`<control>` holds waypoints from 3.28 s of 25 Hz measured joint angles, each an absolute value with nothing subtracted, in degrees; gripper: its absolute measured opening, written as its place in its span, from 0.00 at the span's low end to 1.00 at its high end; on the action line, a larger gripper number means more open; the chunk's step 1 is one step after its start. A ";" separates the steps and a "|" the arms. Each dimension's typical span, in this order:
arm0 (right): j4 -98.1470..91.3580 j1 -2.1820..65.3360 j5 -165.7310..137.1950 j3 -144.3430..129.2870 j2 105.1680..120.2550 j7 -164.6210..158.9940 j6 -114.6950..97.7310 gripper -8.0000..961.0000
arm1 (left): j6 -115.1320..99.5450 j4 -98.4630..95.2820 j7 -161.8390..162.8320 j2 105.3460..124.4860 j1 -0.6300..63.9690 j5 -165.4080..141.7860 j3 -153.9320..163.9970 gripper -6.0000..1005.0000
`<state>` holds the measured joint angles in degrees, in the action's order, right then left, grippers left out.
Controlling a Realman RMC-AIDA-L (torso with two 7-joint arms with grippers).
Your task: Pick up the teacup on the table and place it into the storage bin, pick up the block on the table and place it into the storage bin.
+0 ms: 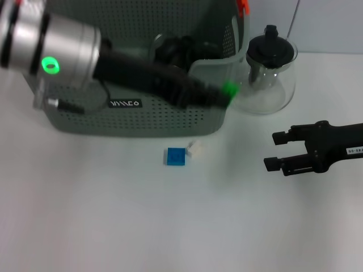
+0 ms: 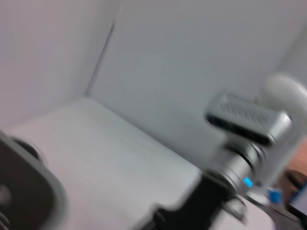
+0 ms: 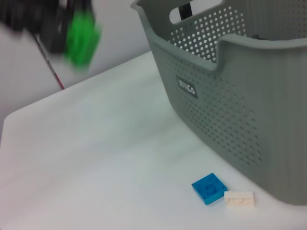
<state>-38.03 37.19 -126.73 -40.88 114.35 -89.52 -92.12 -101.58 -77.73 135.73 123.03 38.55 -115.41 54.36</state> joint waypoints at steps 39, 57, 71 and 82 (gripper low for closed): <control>-38.13 36.83 -126.86 -39.54 113.81 -92.55 -93.07 0.87 | -75.35 -64.86 140.44 120.14 51.13 -139.16 55.80 0.62; -37.87 36.33 -126.73 -36.95 113.89 -92.70 -91.95 0.87 | -104.17 -82.22 114.19 124.68 33.63 -127.08 64.31 0.82; -37.88 36.12 -126.74 -36.29 113.86 -94.70 -91.84 0.87 | -80.29 -67.40 120.52 124.75 36.04 -140.76 75.53 0.81; -37.88 36.18 -126.86 -36.30 113.65 -95.16 -91.88 0.87 | -74.06 -64.28 121.23 124.63 38.34 -146.17 81.35 0.81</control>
<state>-37.88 36.18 -126.86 -36.30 113.65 -95.16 -91.88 -74.06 -64.28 121.23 124.63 38.34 -146.17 81.35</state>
